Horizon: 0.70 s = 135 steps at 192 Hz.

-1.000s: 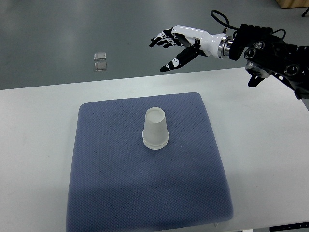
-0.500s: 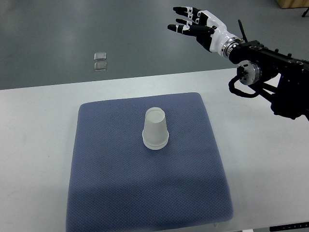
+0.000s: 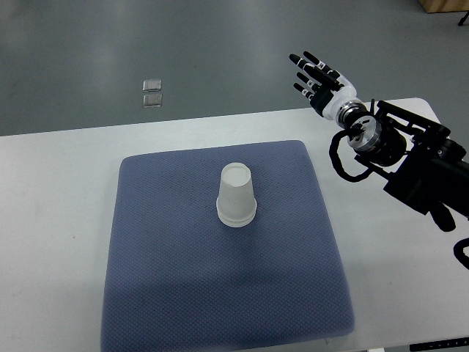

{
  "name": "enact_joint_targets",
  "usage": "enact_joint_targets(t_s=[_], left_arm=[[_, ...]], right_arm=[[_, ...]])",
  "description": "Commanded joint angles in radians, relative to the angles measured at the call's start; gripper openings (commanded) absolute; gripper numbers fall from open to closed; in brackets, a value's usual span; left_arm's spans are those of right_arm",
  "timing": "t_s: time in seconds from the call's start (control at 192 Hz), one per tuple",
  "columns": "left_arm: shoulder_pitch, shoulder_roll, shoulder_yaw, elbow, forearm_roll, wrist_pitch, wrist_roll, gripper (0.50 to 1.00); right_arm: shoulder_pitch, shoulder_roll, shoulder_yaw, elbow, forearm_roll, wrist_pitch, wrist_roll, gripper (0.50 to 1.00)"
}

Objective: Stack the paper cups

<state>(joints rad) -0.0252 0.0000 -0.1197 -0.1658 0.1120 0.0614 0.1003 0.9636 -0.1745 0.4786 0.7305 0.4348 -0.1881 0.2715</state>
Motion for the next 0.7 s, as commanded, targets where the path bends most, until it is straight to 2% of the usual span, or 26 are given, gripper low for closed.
enact_joint_targets(t_s=[0.0,0.156,0.339,0.698], left_arm=[[0.001,0.0,0.0,0.0,0.0,0.0,-0.001,1.0],[-0.001,0.0,0.0,0.0,0.0,0.0,0.001,1.0],[0.001,0.0,0.0,0.0,0.0,0.0,-0.001,1.0],[0.001,0.0,0.0,0.0,0.0,0.0,0.001,1.0]], right_arm=[[-0.04,0.017,0.061,-0.016,-0.011,0.029,0.005,0.921],[-0.06,0.021,0.051,-0.068,-0.015,0.121,0.018,0.921],[-0.112,0.018,0.052,-0.105,-0.015,0.187,0.02,0.921],[-0.123,0.017,0.063,-0.115,-0.015,0.199,0.02,0.921]])
